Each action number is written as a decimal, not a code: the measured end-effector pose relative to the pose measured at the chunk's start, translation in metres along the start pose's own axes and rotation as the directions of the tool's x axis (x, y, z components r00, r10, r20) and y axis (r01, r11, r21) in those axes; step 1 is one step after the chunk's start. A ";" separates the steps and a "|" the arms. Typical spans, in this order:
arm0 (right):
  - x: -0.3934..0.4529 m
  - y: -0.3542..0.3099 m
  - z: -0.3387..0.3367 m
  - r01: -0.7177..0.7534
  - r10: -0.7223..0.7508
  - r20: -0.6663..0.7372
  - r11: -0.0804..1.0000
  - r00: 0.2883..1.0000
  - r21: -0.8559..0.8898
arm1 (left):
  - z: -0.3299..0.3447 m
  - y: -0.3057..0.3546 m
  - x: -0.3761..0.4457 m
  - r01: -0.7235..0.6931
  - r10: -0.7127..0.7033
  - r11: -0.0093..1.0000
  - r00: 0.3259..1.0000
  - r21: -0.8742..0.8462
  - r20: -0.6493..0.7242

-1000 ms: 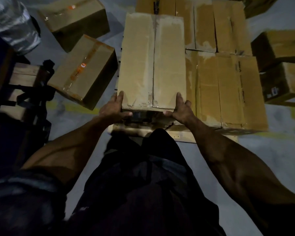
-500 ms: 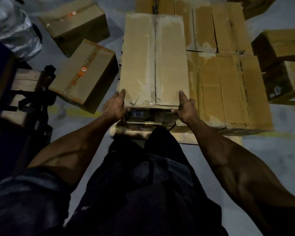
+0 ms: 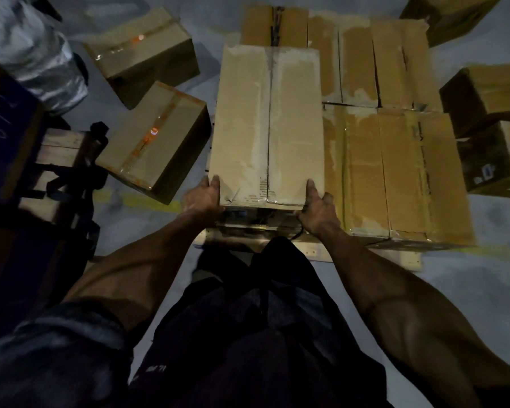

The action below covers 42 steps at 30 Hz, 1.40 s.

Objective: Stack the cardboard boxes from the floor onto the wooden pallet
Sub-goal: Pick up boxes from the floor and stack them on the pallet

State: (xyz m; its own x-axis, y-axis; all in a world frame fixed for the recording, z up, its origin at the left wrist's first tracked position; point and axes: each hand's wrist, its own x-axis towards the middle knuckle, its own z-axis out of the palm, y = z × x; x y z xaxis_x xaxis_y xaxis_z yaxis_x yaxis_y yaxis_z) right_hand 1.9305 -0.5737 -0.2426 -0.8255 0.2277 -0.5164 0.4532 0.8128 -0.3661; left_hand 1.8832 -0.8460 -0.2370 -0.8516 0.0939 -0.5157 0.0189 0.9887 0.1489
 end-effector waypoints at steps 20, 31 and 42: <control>-0.013 -0.118 -0.070 0.339 -0.335 0.057 0.937 0.940 -0.080 | -0.101 -0.016 -0.044 0.185 -0.214 0.964 0.966 -0.190 -0.144; -0.021 -0.272 0.013 0.290 -0.282 0.117 0.955 0.952 -0.055 | -0.121 -0.183 -0.037 0.178 -0.236 0.956 0.938 -0.234 -0.253; -0.035 -0.427 0.092 -0.025 0.028 -0.010 0.970 1.000 0.240 | -0.173 -0.386 0.029 -0.021 -0.044 0.978 0.950 -0.206 -0.308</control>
State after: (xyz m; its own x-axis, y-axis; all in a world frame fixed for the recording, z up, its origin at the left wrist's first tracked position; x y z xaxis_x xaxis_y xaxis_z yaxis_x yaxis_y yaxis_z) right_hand 1.7968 -0.9783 -0.1391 -0.8156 0.2561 -0.5188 0.5414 0.6542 -0.5281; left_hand 1.7603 -1.2450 -0.1632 -0.9715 0.0096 -0.2369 -0.0713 0.9410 0.3307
